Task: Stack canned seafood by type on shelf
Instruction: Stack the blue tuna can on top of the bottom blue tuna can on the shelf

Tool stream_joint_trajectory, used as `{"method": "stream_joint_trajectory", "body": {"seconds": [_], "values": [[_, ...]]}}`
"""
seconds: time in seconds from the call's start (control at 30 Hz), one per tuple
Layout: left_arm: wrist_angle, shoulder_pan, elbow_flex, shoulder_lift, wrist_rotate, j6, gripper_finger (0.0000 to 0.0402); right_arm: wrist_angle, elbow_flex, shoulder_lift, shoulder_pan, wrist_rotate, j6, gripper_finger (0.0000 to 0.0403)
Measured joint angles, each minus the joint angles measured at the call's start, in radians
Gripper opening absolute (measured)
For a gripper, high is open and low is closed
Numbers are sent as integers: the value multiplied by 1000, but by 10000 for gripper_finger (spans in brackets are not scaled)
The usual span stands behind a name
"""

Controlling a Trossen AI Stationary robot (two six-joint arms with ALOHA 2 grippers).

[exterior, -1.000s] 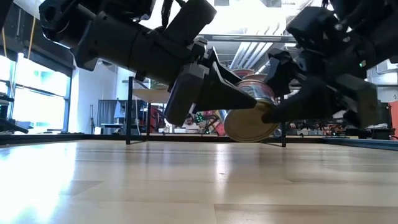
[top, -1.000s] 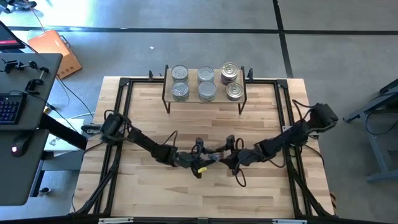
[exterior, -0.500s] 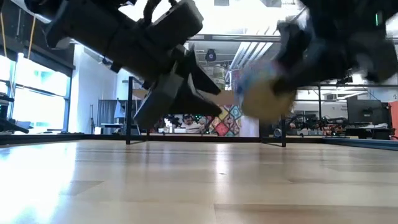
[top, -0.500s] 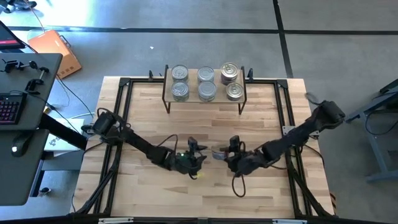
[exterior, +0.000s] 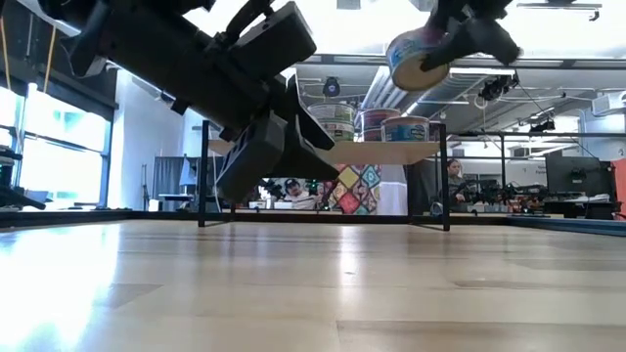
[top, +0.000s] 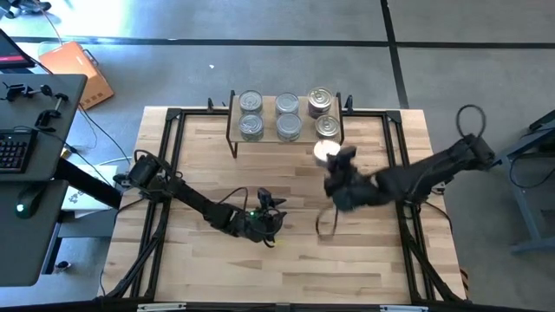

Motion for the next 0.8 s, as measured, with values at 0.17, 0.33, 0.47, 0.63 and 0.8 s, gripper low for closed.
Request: {"method": "stream_joint_trajectory", "body": {"seconds": [0.17,0.33,0.47,0.63,0.8], "values": [[-1,0,0,0,0,-9,220,34,-2,-52,-215,-66,-158,168],[-2,1,0,0,1,-9,216,111,6,-65,-388,-245,-222,179],[-3,2,0,0,1,-10,214,138,4,-64,-469,-299,-242,188],[-3,2,0,0,1,-10,213,128,4,-64,-514,-328,-246,190],[-3,7,0,0,1,-10,213,129,4,-64,-540,-380,-263,196]]}}
